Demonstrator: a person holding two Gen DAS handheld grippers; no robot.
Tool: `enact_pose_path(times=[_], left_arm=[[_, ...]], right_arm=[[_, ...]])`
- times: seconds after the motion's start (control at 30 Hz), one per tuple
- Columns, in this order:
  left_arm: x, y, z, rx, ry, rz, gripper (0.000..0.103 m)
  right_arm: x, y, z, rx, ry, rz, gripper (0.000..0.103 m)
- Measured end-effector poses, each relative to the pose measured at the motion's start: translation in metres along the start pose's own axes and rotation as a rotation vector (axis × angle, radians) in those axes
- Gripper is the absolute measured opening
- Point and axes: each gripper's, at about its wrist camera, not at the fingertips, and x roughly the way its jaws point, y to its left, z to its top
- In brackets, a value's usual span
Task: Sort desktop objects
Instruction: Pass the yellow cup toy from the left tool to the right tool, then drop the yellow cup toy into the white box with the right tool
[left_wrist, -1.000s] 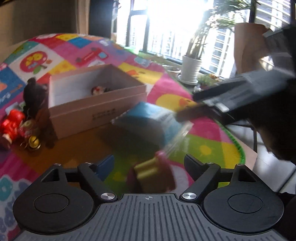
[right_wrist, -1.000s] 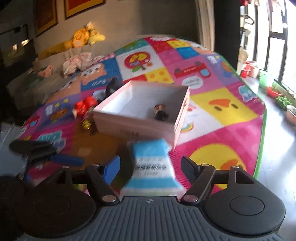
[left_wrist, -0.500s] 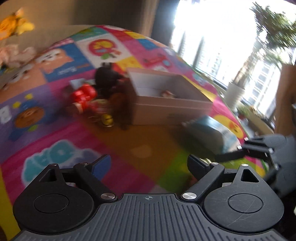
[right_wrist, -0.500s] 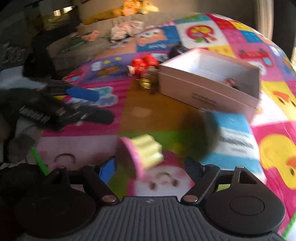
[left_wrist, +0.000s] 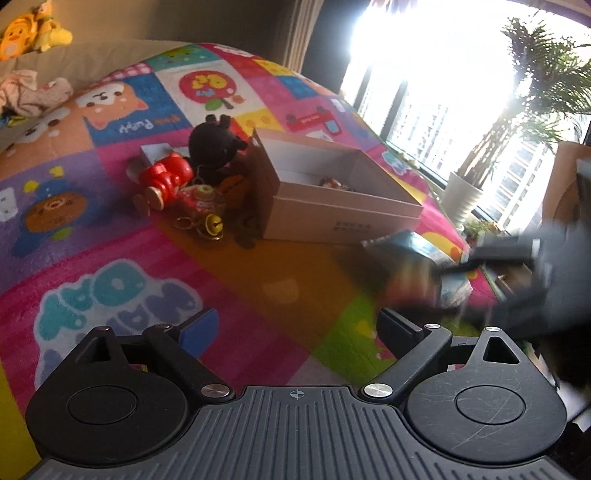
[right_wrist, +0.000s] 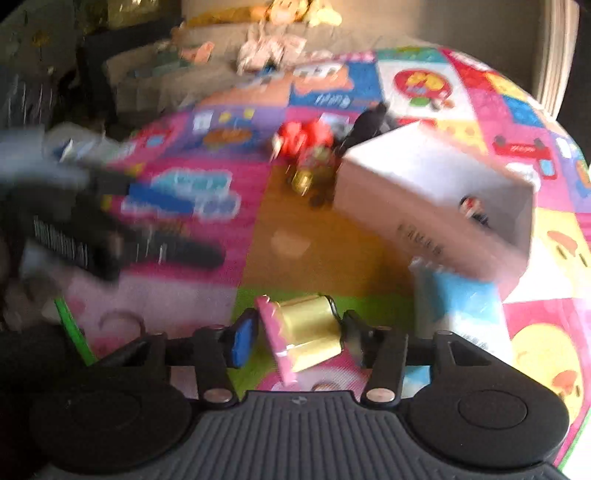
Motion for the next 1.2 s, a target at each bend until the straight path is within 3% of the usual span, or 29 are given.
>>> enact_pose_path(times=[0.2, 0.33, 0.43, 0.57, 0.67, 0.83, 0.93, 1.03, 1.13, 1.2], left_arm=[[0.007, -0.001, -0.001, -0.002, 0.011, -0.016, 0.097], [0.012, -0.001, -0.003, 0.007, 0.032, -0.003, 0.097], [0.012, 0.002, -0.003, 0.004, 0.038, 0.009, 0.099], [0.018, 0.009, -0.004, -0.016, 0.062, 0.023, 0.099], [0.025, 0.008, -0.005, -0.019, 0.077, 0.022, 0.099], [0.032, 0.004, -0.003, -0.003, 0.08, 0.023, 0.099], [0.035, 0.006, 0.002, 0.011, 0.061, 0.055, 0.099], [0.04, 0.01, 0.011, 0.021, 0.022, 0.119, 0.099], [0.047, 0.018, 0.023, 0.026, -0.013, 0.185, 0.099], [0.052, 0.02, 0.029, 0.042, -0.032, 0.216, 0.099]], right_arm=[[-0.019, -0.079, 0.053, 0.192, -0.145, -0.165, 0.044], [0.014, -0.126, 0.069, 0.313, -0.127, -0.226, 0.043], [0.04, -0.141, 0.069, 0.336, -0.079, -0.251, 0.043], [0.038, -0.137, 0.059, 0.343, -0.09, -0.26, 0.044], [0.019, -0.129, 0.048, 0.324, -0.131, -0.262, 0.061], [-0.005, -0.113, 0.011, 0.326, -0.138, -0.241, 0.07], [-0.007, -0.104, -0.013, 0.385, -0.13, -0.207, 0.084], [-0.001, -0.093, -0.03, 0.411, -0.13, -0.192, 0.085], [0.009, -0.08, -0.036, 0.425, -0.139, -0.131, 0.089], [0.014, -0.066, -0.035, 0.402, -0.148, -0.031, 0.09]])
